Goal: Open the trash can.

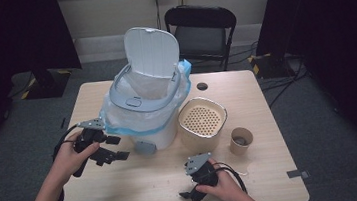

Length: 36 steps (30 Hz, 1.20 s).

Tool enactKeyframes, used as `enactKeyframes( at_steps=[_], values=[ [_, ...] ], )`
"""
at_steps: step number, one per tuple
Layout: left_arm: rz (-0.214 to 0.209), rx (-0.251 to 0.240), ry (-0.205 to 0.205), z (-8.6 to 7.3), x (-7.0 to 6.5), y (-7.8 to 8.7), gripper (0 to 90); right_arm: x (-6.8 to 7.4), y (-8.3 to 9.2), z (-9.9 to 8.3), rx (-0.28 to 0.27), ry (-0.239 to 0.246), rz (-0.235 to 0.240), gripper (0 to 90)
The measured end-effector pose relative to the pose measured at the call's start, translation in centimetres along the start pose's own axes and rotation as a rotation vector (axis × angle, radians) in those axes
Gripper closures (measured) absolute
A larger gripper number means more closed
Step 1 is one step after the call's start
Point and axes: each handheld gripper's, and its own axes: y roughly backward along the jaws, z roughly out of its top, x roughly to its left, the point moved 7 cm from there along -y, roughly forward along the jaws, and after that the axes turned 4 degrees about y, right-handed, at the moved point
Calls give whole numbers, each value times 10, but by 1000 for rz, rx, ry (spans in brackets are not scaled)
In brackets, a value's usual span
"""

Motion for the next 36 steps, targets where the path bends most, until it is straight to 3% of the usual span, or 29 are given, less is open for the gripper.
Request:
enactKeyframes(
  at_steps=[14, 16, 17, 19, 20, 24, 36],
  values=[
    [-3, -1, -4, -16, 1, -11, 207, -1, 0, 2, 14, -2, 5, 12],
    [-2, 3, -6, -19, 2, -13, 207, -2, 2, 2, 19, -1, 1, 64],
    [-3, 6, -3, -22, 2, -14, 207, -3, 4, 2, 15, -6, -1, 152],
    [-6, 1, 1, -23, 2, -16, 207, -5, 6, 3, 15, -12, -10, 168],
    [-6, 5, -1, -24, 3, -16, 207, -6, 7, 2, 18, -16, -11, 137],
    [-16, 20, -3, -30, 2, -21, 207, -7, 11, 1, 37, -23, -24, 150],
    [-26, 10, -19, -38, -1, -32, 206, -13, 30, 2, -8, -63, -30, 146]
  ],
)
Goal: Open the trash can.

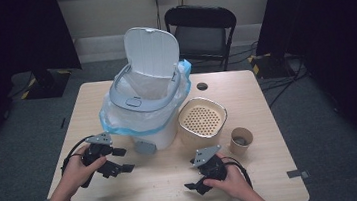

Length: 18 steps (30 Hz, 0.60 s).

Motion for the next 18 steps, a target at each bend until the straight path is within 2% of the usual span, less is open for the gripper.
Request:
enactKeyframes(
  at_steps=[6, 9, 14, 18],
  values=[
    [8, 19, -1, -11, 1, -8, 207, -3, 8, -3, -13, -22, 3, 146],
    [11, 24, -6, -14, 3, -12, 207, -8, 15, -7, -24, -53, -6, 147],
    [12, 22, -5, -16, 5, -15, 207, -13, 23, -11, -25, -72, -18, 149],
    [26, 40, -7, -22, 7, -18, 206, -18, 30, -19, -7, -84, -38, 149]
  ],
)
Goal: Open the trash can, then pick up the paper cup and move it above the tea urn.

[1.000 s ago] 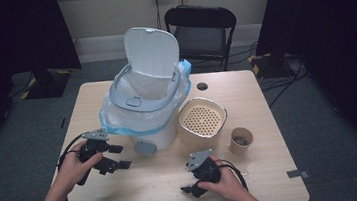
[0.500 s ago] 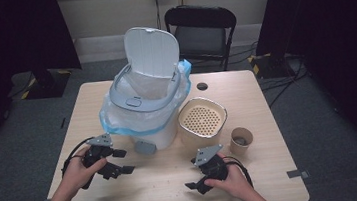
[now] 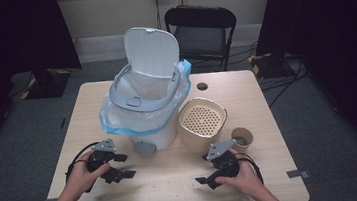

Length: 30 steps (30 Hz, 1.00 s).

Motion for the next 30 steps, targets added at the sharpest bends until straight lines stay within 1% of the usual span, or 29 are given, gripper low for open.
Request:
enactKeyframes(
  at_steps=[3, 4, 5, 6, 7, 8, 9, 11, 13, 15, 16, 17, 20, 21, 24, 27, 29, 30],
  values=[
    [0, 4, 2, -2, 0, -2, 206, -2, 3, -3, 4, -5, -8, 149],
    [9, 10, -4, -3, 1, -3, 206, -3, 4, -4, 3, -7, -9, 149],
    [13, 14, -7, -3, 1, -3, 206, -5, 9, -7, -2, -19, -12, 149],
    [12, 18, -13, -4, 1, -4, 206, -5, 9, -7, -2, -19, -12, 149],
    [14, 18, -15, -4, 1, -4, 206, -7, 12, -9, 3, -30, -19, 150],
    [20, 17, -16, -3, 1, -5, 206, -7, 12, -9, 3, -30, -19, 150],
    [27, 21, -28, -3, 1, -6, 206, -8, 15, -13, 10, -28, -26, 150],
    [30, 20, -35, -3, 1, -6, 206, -8, 17, -14, 15, -28, -27, 150],
    [32, 19, -49, -2, 1, -7, 206, -10, 24, -18, 23, -36, -31, 150],
    [35, 18, -50, -2, 1, -7, 206, -11, 25, -20, 26, -33, -37, 150],
    [38, 16, -50, -3, 2, -7, 205, -12, 27, -21, 23, -40, -37, 150],
    [41, 25, -48, -4, 3, -8, 204, -14, 30, -24, 22, -40, -42, 150],
    [53, 31, -53, -6, 4, -8, 202, -15, 33, -27, 24, -48, -51, 150],
    [57, 38, -56, -7, 5, -9, 203, -16, 36, -30, 19, -60, -50, 150],
    [59, 38, -60, -8, 6, -10, 202, -17, 39, -33, 23, -64, -57, 150],
    [68, 52, -78, -10, 7, -10, 203, -19, 44, -38, 20, -73, -58, 168],
    [70, 52, -79, -10, 7, -11, 203, -19, 45, -40, 24, -69, -60, 169],
    [79, 61, -90, -11, 8, -11, 203, -19, 47, -41, 30, -67, -65, 169]
  ],
)
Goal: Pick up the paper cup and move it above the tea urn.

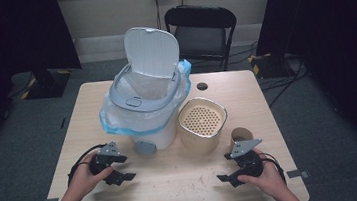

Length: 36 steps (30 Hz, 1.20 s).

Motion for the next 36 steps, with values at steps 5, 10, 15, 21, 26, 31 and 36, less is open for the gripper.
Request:
enactKeyframes(
  at_steps=[5, 10, 15, 21, 26, 31, 36],
  values=[
    [21, 15, -28, -4, 5, -2, 203, -3, 4, -6, 1, -13, 1, 160],
    [25, 38, -47, -8, 7, -7, 203, -2, 7, -9, 4, -24, 1, 158],
    [20, 19, -69, -10, 7, -8, 185, -2, 14, -11, 4, -19, -7, 158],
    [19, 9, -105, -12, 6, -9, 153, -1, 20, -17, 24, -20, -10, 157],
    [24, 9, -133, -14, 6, -10, 132, 1, 24, -22, 22, -31, -14, 157],
    [14, 6, -135, -15, 4, -11, 105, 0, 27, -28, 23, -43, -24, 156],
    [0, 0, -150, -17, 1, -15, 0, -2, 34, -33, 26, -47, -41, 153]
  ],
)
